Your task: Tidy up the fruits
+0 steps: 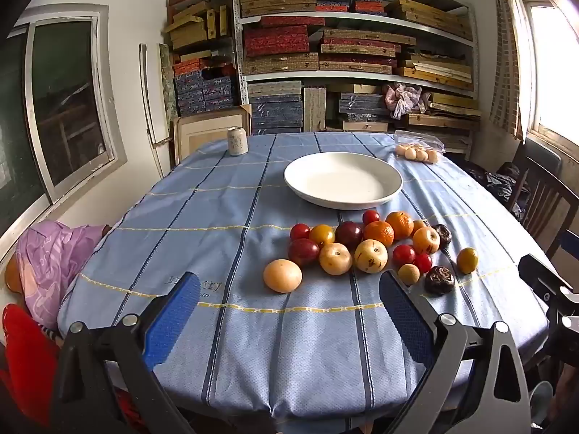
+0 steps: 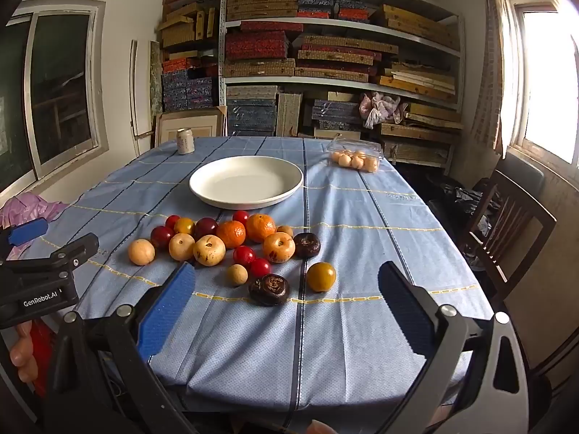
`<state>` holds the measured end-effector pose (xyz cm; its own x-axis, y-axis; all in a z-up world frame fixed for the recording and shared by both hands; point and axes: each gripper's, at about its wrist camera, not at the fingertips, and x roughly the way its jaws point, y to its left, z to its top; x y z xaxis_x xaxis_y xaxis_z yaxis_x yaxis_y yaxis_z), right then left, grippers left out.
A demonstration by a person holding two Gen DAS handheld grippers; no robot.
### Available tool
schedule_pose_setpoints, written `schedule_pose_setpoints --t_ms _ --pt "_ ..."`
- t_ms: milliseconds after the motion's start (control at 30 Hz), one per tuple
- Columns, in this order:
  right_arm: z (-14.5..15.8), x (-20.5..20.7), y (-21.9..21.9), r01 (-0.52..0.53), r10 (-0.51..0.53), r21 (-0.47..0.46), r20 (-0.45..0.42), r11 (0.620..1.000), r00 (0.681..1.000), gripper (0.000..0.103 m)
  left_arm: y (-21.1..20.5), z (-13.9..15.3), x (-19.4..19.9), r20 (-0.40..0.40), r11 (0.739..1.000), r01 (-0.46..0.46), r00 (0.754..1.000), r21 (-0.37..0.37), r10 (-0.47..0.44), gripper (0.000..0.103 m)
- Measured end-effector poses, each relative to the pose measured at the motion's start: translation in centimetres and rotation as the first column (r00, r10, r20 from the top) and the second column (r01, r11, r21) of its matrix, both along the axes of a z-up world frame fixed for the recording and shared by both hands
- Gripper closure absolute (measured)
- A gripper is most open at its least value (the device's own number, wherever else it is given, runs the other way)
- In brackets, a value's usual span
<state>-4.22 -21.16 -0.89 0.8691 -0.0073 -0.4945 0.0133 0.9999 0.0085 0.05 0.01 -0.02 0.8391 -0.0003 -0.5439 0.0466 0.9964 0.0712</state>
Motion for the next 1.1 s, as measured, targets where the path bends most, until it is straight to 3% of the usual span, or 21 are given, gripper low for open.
schedule_pose_setpoints --t_ms 1100 --pt "-0.41 0.18 0.36 -0.002 0.002 -0.009 -0.006 1.000 1.000 0.004 0.03 0.03 -0.07 0.008 1.000 0.001 1.000 -0.001 -0.001 0.004"
